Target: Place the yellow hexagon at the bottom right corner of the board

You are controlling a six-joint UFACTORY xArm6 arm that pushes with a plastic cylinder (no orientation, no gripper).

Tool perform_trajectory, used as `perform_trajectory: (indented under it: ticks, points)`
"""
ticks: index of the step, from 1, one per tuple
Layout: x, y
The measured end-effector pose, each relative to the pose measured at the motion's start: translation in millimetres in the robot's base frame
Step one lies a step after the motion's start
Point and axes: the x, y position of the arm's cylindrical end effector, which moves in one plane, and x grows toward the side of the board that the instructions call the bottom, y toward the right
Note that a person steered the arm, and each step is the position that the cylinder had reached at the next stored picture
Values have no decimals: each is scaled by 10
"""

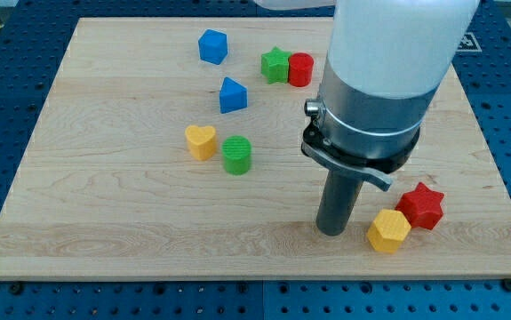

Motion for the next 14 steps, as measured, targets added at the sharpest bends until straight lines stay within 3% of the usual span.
perform_trajectory:
  ticks: [6,9,11,14]
  points:
    - [35,1193]
    - [46,471]
    - [340,450]
    - [417,441]
